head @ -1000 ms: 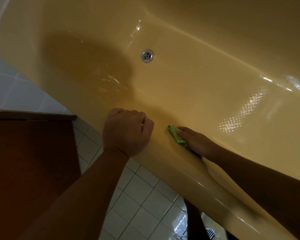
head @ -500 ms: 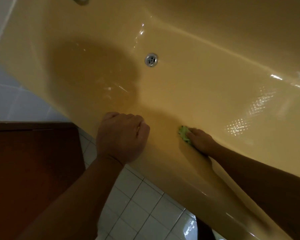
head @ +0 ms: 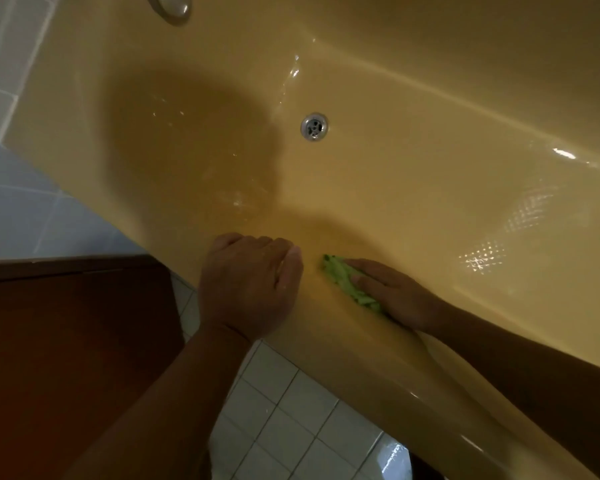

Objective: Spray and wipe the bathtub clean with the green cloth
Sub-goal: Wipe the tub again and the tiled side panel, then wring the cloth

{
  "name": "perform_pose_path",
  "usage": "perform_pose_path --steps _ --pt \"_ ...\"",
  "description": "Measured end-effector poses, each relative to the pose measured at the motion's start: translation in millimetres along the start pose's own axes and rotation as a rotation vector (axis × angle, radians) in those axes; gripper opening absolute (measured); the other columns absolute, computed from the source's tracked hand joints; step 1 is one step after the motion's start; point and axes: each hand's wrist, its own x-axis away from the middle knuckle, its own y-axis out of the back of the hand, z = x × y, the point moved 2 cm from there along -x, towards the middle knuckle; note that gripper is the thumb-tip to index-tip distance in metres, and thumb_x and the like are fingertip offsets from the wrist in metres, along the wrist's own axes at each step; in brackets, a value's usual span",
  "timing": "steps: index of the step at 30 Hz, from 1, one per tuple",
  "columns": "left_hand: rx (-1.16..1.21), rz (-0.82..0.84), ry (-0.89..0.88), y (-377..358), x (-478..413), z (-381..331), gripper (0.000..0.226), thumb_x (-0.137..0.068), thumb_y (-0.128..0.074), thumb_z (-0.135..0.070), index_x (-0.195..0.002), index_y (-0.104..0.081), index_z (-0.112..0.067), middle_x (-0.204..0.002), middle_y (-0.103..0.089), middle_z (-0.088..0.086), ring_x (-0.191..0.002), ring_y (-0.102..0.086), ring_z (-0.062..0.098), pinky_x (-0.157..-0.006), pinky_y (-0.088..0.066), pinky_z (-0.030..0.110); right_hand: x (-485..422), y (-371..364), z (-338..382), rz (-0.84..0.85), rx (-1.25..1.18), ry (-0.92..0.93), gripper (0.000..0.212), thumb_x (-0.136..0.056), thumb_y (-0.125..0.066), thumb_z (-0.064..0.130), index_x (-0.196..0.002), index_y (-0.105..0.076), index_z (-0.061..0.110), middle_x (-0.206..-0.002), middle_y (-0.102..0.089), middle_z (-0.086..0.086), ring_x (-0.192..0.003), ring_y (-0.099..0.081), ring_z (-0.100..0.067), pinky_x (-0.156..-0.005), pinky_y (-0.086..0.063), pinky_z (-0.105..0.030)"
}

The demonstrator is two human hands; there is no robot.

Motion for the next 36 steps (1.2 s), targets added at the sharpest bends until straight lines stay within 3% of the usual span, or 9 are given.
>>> perform_pose_path --steps 7,13,16,21,24,26,29,33,36 --pt "0.006 0.078 -0.132 -1 -2 20 0.035 -0.098 -0.049 -0.034 -0.094 -0.079 -0.018 -0.084 -0.075 0.000 -0.078 -0.067 0.028 -0.092 -0.046 0.044 -61 5 -70 -0.012 0.342 -0.367 0.068 -0.105 -0.020 0.063 -0.163 -0.025 0.029 -0.171 -0.024 -0.003 -0.156 -0.022 -0.027 -0.125 -0.017 -0.043" --pt "-0.034 0.225 -0.338 4 -10 48 0.049 -0.105 -0.035 -0.047 -0.099 -0.076 -0.021 -0.100 -0.076 -0.002 -0.092 -0.071 0.025 -0.092 -0.045 0.044 12 -11 55 -0.002 0.045 0.128 0.047 -0.105 -0.046 0.053 -0.151 -0.038 0.054 -0.151 -0.037 0.036 -0.140 -0.031 0.009 -0.114 -0.023 -0.014" --pt "-0.041 0.248 -0.358 5 -12 53 0.056 -0.106 -0.031 -0.050 -0.103 -0.077 -0.019 -0.101 -0.076 0.000 -0.094 -0.071 0.026 -0.092 -0.045 0.044 18 -7 72 0.059 -0.010 0.183 0.043 -0.100 -0.045 0.055 -0.141 -0.038 0.064 -0.138 -0.036 0.055 -0.132 -0.032 0.022 -0.109 -0.024 -0.006" --pt "-0.033 0.216 -0.345 9 -15 60 0.046 -0.103 -0.040 -0.044 -0.099 -0.077 -0.017 -0.098 -0.077 0.001 -0.090 -0.072 0.027 -0.090 -0.047 0.045 -61 -1 -30 0.004 0.202 -0.130 0.053 -0.109 -0.036 0.056 -0.157 -0.039 0.035 -0.166 -0.036 0.004 -0.150 -0.033 -0.016 -0.121 -0.020 -0.026" --pt "-0.040 0.208 -0.330 10 -18 65 0.043 -0.100 -0.043 -0.042 -0.095 -0.078 -0.016 -0.095 -0.077 0.002 -0.088 -0.072 0.028 -0.088 -0.047 0.044 -96 2 -64 -0.007 0.437 -0.335 0.075 -0.101 -0.007 0.066 -0.163 -0.026 0.028 -0.173 -0.016 -0.004 -0.158 -0.013 -0.024 -0.127 -0.009 -0.040" --pt "-0.021 0.193 -0.318 11 -20 70 0.043 -0.100 -0.044 -0.041 -0.095 -0.078 -0.016 -0.095 -0.077 0.002 -0.087 -0.071 0.029 -0.088 -0.046 0.043 -107 -3 -52 -0.023 0.403 -0.383 0.065 -0.108 -0.018 0.058 -0.164 -0.020 0.025 -0.172 -0.017 -0.008 -0.158 -0.014 -0.027 -0.127 -0.010 -0.043" --pt "-0.006 0.148 -0.291 15 -21 76 0.037 -0.097 -0.049 -0.036 -0.093 -0.079 -0.015 -0.094 -0.078 0.002 -0.087 -0.072 0.027 -0.089 -0.046 0.042 -91 -14 13 0.004 0.222 -0.169 0.058 -0.109 -0.033 0.052 -0.163 -0.029 0.031 -0.168 -0.031 0.000 -0.153 -0.029 -0.022 -0.124 -0.021 -0.032" --pt "-0.014 0.152 -0.256 14 -26 85 0.040 -0.099 -0.046 -0.036 -0.092 -0.078 -0.014 -0.095 -0.078 0.003 -0.087 -0.070 0.029 -0.089 -0.047 0.044 -22 -24 111 0.030 0.042 0.209 0.047 -0.107 -0.041 0.052 -0.154 -0.036 0.050 -0.143 -0.034 0.044 -0.131 -0.033 0.017 -0.107 -0.023 -0.006" --pt "-0.012 0.162 -0.235 14 -28 92 0.043 -0.100 -0.043 -0.036 -0.094 -0.079 -0.014 -0.097 -0.078 0.003 -0.089 -0.070 0.030 -0.091 -0.046 0.044 -13 -24 123 0.059 -0.023 0.242 0.043 -0.105 -0.042 0.057 -0.148 -0.037 0.059 -0.138 -0.029 0.051 -0.131 -0.029 0.024 -0.105 -0.019 0.000"
